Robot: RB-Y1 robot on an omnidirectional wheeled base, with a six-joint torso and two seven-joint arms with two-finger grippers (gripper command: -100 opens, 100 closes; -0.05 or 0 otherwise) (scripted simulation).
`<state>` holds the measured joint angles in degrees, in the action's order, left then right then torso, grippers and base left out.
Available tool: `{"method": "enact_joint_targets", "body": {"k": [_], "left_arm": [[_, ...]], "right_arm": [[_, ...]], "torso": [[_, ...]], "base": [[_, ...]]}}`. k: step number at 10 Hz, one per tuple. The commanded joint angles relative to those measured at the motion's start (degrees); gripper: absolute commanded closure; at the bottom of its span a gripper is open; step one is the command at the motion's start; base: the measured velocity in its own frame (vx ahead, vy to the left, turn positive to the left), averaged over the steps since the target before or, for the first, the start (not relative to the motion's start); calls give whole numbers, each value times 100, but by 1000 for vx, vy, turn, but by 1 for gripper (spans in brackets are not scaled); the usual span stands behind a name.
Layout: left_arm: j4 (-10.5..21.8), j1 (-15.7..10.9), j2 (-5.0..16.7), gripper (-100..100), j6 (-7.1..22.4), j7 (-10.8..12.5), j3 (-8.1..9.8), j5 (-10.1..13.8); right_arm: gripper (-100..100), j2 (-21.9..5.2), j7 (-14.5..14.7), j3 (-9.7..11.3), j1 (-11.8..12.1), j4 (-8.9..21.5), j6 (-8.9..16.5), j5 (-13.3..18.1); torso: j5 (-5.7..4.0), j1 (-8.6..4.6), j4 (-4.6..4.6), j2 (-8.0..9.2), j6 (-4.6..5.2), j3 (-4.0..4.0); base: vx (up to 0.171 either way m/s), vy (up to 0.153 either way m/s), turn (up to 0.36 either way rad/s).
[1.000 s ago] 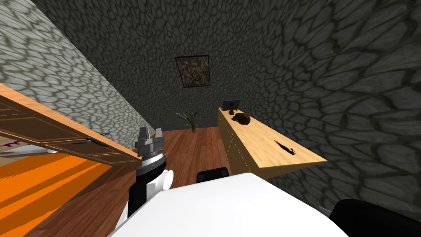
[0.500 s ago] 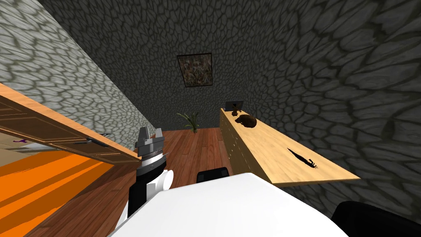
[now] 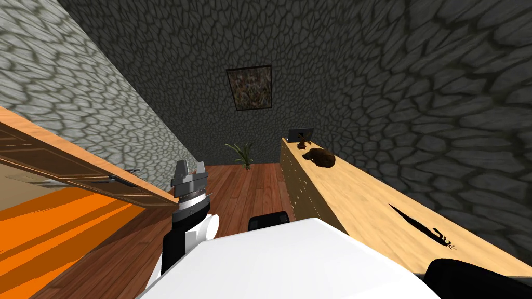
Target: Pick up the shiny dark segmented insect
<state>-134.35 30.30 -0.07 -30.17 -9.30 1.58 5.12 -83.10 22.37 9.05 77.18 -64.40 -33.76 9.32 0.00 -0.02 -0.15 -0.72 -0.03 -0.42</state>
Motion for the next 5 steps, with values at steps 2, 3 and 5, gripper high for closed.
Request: {"method": "enact_joint_targets", "body": {"k": [2,3,5], "left_arm": [[0,0,0,0,0,0,0,0],[0,0,0,0,0,0,0,0],[0,0,0,0,0,0,0,0]], "right_arm": [[-100,-345,-145,197,147,362,-75,-83],[-100,-450,-202,248,185,446,-112,-124],[-100,-592,-306,324,195,532,-184,-202]], "torso": [[-1,-9,-2,-4,1,-4],[-3,-11,-3,-9,1,-6],[-4,-11,-2,-4,0,-4]], "base": [[225,-47,82],[244,-37,86],[191,-60,99]]}}
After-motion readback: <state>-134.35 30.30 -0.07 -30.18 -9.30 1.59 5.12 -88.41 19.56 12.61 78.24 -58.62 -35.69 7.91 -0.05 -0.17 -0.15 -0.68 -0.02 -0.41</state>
